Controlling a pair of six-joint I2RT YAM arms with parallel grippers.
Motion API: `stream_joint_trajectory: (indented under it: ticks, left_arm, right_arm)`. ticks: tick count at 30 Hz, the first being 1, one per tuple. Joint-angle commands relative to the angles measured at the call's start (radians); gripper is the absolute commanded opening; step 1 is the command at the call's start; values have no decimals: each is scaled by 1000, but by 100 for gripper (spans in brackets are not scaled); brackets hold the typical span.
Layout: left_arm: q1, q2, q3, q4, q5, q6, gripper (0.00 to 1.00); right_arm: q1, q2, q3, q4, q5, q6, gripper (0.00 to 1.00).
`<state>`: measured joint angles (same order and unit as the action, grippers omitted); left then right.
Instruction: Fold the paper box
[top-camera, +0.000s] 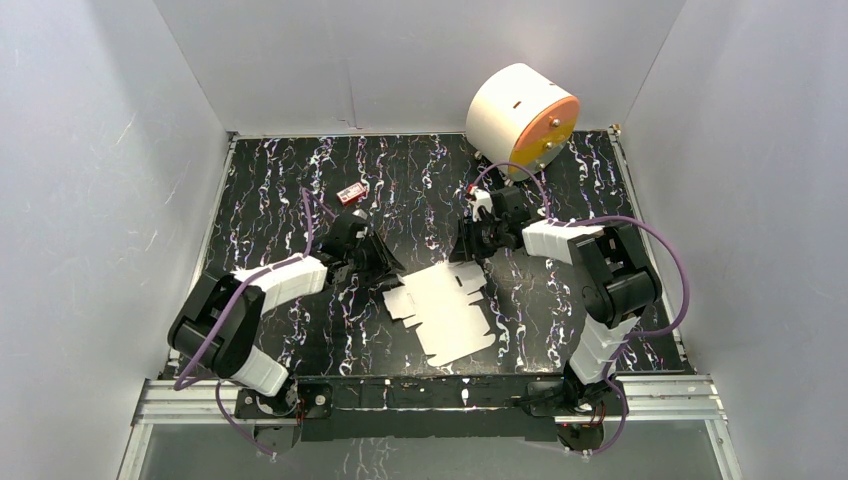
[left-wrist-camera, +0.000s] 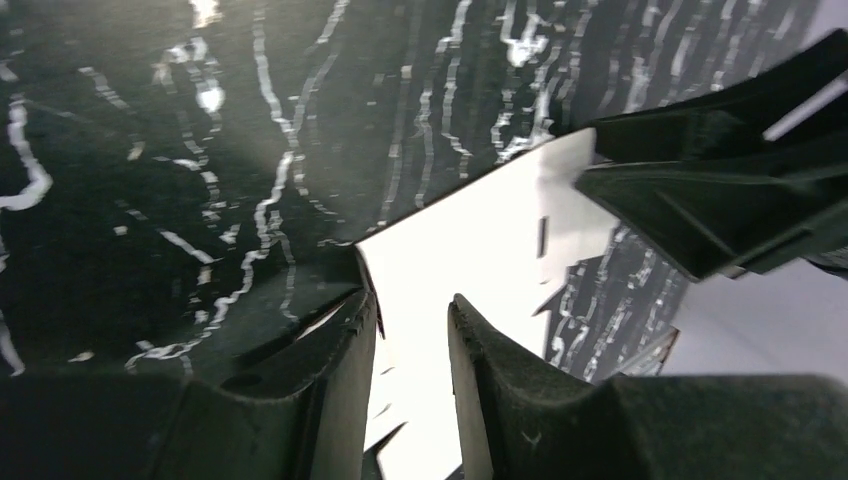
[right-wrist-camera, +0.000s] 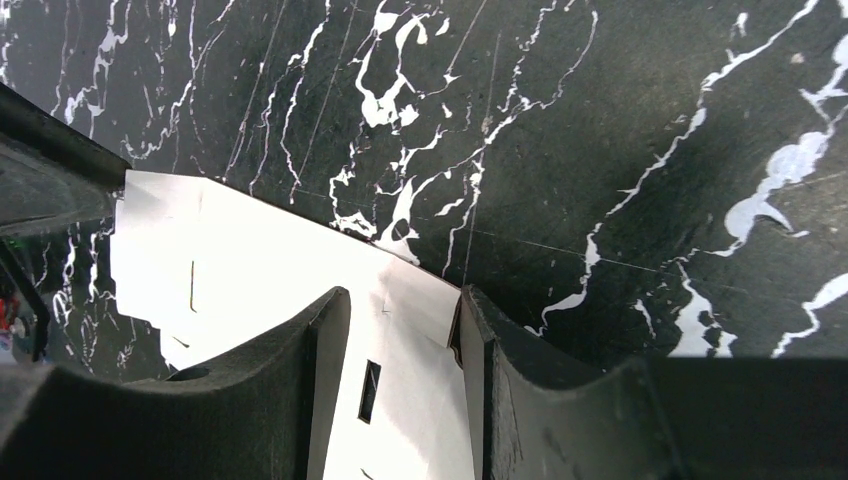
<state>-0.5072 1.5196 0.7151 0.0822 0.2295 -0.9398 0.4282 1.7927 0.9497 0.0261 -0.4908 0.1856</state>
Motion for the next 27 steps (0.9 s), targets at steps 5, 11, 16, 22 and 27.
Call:
stream_joint_trajectory:
  ticks: [5,11,16,22,27]
  left_arm:
    - [-7,-31,23,90,84,-38,30]
    - [-7,16,33,37,63,13,30]
    - [-7,32,57,-49,-4,80,32]
    - [-8,53,69,-76,-18,110,32]
    - [-15,97,99,-76,-7,126,29]
  right_arm:
    - [14,-12,-46,7,-10,30,53]
    - [14,-19,-46,7,1,34,53]
    - [14,-23,-48,4,9,32,52]
    - [14,-30,-51,9,11,33,52]
    - [14,-34,-48,10,12,36,52]
